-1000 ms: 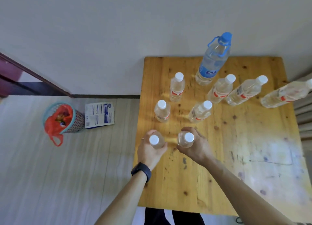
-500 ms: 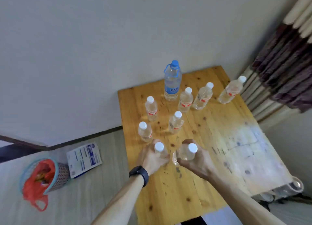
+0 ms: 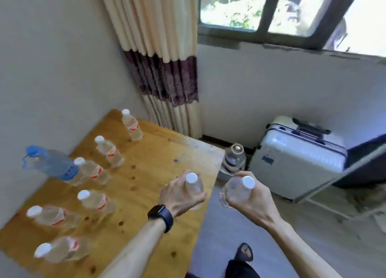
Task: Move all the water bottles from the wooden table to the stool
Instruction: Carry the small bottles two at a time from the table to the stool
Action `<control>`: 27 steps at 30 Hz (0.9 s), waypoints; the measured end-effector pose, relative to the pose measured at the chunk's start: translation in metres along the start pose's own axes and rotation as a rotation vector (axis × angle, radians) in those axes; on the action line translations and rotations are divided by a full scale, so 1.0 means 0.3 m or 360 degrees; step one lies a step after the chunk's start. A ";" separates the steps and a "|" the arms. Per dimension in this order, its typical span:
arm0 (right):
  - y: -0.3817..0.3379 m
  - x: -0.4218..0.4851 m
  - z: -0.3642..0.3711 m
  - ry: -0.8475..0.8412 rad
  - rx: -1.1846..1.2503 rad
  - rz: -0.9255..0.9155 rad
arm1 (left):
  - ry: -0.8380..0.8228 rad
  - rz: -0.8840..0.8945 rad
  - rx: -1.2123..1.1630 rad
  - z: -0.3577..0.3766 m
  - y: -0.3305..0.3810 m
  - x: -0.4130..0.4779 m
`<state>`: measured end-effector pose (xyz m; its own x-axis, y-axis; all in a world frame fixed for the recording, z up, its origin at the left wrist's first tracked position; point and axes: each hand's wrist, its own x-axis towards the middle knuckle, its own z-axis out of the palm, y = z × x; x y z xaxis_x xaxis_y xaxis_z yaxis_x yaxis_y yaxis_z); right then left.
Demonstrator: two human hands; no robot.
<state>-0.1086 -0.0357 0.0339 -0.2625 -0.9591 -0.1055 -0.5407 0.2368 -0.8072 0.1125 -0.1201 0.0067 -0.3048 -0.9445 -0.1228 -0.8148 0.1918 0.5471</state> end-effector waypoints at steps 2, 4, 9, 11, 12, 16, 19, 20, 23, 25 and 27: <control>0.103 -0.038 -0.143 0.0179 0.0006 0.0123 | -0.0109 0.0187 0.0024 0.071 0.175 0.068; 0.204 -0.082 -0.286 0.0339 0.0019 0.0232 | -0.0184 0.0378 0.0046 0.147 0.360 0.121; 0.460 -0.213 -0.616 0.0668 0.0063 0.0474 | -0.0371 0.0685 0.0034 0.367 0.817 0.180; 0.571 -0.271 -0.747 0.0829 0.0081 0.0540 | -0.0458 0.0806 0.0042 0.483 0.992 0.192; 0.628 -0.308 -0.807 0.0903 0.0107 0.0579 | -0.0502 0.0871 0.0039 0.543 1.072 0.191; 0.798 -0.467 -1.031 0.1120 0.0055 0.0809 | -0.0775 0.1132 0.0092 0.743 1.379 0.156; 0.898 -0.558 -1.172 0.1298 0.0098 0.0966 | -0.0898 0.1362 0.0166 0.884 1.611 0.148; 0.928 -0.592 -1.202 0.1373 0.0111 0.1011 | -0.0957 0.1433 0.0189 0.930 1.680 0.139; 1.018 -0.694 -1.280 0.1575 0.0154 0.1181 | -0.1143 0.1589 0.0282 1.082 1.870 0.106; 1.082 -0.753 -1.339 0.1664 0.0211 0.1313 | -0.1221 0.1719 0.0311 1.194 2.009 0.085; 1.146 -0.818 -1.382 0.1812 0.0236 0.1403 | -0.1330 0.1837 0.0348 1.301 2.141 0.050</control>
<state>-0.5612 0.3453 0.0231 -0.9798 0.1456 -0.1373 0.1974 0.5887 -0.7839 -0.6081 0.0931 0.0330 -0.9655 0.1785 -0.1895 0.0468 0.8353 0.5478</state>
